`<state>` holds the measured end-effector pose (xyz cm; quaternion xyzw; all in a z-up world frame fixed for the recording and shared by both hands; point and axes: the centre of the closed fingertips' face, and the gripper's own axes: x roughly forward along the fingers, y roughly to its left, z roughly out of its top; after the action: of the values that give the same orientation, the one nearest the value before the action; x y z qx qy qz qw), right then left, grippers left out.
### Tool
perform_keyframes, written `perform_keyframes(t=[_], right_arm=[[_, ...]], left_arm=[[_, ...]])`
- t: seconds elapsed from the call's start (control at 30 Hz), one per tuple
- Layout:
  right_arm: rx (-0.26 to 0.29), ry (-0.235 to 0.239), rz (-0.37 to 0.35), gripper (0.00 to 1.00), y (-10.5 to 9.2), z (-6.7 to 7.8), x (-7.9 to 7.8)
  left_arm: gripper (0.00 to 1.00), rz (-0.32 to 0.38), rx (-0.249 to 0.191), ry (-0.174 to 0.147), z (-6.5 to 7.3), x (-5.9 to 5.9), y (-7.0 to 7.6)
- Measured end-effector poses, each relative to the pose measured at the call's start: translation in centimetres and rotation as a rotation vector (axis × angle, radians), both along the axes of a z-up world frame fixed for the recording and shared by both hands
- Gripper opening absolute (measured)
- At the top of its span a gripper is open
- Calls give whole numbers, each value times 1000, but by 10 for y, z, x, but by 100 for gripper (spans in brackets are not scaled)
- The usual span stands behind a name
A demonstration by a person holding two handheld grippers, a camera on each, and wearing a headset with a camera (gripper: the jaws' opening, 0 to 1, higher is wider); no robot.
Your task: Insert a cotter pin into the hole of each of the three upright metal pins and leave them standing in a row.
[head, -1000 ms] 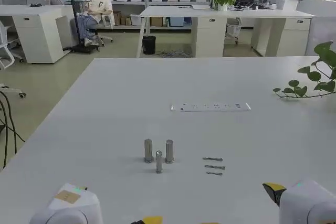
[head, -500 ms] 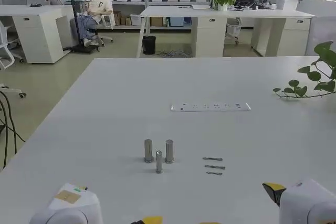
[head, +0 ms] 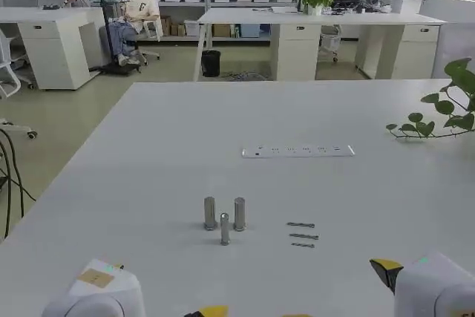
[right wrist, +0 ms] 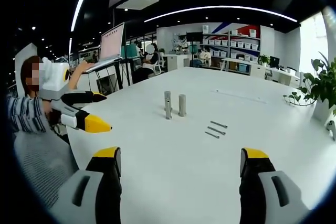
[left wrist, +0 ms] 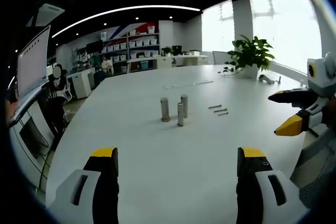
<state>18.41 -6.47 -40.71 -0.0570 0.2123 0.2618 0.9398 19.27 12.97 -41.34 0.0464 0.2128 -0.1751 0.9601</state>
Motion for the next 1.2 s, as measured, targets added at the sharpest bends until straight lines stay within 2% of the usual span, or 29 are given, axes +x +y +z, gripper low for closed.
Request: perform_keyframes(t=[1.2], right_arm=[[-1, 21, -1, 92, -1, -4, -2]], left_arm=[[91, -1, 4, 2, 0, -1, 0]])
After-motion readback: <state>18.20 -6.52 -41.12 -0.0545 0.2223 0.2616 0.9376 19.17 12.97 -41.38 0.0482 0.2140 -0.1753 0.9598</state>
